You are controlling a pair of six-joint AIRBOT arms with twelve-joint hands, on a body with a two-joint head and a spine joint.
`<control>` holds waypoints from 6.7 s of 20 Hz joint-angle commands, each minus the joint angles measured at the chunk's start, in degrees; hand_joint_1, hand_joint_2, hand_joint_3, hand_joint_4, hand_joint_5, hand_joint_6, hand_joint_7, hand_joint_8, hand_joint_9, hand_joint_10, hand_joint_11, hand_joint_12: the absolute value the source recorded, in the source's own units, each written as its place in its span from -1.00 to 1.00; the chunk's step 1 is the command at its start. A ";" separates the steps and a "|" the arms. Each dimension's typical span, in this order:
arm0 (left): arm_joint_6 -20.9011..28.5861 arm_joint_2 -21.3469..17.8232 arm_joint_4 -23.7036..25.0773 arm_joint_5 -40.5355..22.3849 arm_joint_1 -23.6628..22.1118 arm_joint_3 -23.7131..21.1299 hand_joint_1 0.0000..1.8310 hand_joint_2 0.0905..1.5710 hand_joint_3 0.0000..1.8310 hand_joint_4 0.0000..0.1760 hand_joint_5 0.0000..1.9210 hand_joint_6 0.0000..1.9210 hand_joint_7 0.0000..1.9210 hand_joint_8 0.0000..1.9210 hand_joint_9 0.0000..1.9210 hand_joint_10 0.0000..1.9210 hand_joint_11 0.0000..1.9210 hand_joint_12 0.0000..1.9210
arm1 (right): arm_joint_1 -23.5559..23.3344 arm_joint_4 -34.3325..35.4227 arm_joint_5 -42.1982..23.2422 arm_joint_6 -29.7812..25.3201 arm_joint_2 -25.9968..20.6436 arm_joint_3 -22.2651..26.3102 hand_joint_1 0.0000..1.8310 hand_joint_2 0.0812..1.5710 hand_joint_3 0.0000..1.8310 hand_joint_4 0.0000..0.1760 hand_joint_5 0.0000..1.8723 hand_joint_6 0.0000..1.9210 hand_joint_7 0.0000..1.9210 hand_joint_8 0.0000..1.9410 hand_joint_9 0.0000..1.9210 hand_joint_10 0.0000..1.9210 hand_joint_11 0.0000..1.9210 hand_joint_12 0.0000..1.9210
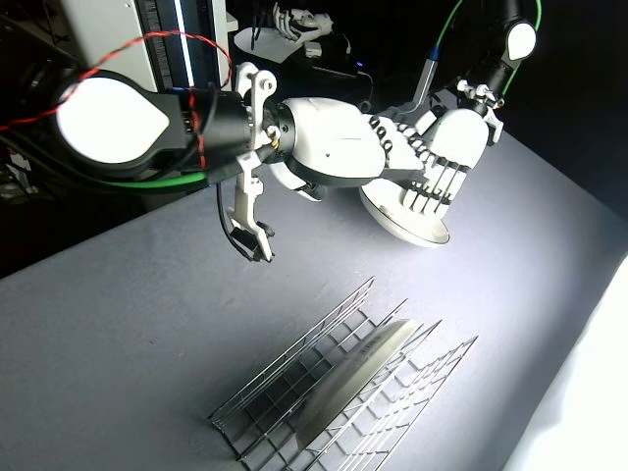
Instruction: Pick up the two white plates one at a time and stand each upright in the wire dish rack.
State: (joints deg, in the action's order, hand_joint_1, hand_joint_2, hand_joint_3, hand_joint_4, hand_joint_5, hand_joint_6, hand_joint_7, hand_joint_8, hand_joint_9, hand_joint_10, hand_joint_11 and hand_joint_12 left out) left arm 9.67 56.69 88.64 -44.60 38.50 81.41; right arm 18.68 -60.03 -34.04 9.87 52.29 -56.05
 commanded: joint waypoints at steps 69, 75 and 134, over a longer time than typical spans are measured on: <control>3.10 -3.12 -1.03 -4.34 -13.81 3.40 -1.00 0.64 -1.00 -1.00 -0.85 -0.99 -0.90 -0.99 -0.92 -1.00 -1.00 -0.77 | 0.09 10.08 0.93 0.44 18.15 -10.79 0.52 0.30 -1.00 -1.00 0.09 -0.12 0.21 -0.36 0.11 0.02 -0.07 0.14; 3.47 -3.40 -1.01 -4.92 -13.28 4.33 -1.00 0.65 -1.00 -1.00 -0.93 -0.99 -0.98 -1.00 -1.00 -1.00 -1.00 -1.00 | -4.46 21.12 1.44 0.18 11.65 -3.33 0.52 0.32 -1.00 -1.00 0.06 -0.03 0.17 -0.28 0.07 0.03 -0.09 0.13; 4.16 -3.52 0.45 -4.95 -14.43 4.78 -1.00 0.68 -0.99 -1.00 -0.99 -1.00 -1.00 -1.00 -1.00 -1.00 -1.00 -1.00 | 6.26 48.46 -1.61 0.93 -7.27 -9.84 0.50 0.38 -1.00 -1.00 -0.22 -0.62 -0.14 -0.71 -0.22 -0.53 -0.49 0.23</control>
State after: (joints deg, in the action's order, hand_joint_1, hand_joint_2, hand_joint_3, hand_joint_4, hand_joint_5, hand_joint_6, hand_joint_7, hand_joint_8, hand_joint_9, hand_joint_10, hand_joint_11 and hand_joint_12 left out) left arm 13.78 53.43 92.44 -48.64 24.51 86.00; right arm 25.21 -13.30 -29.30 10.83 45.52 -65.41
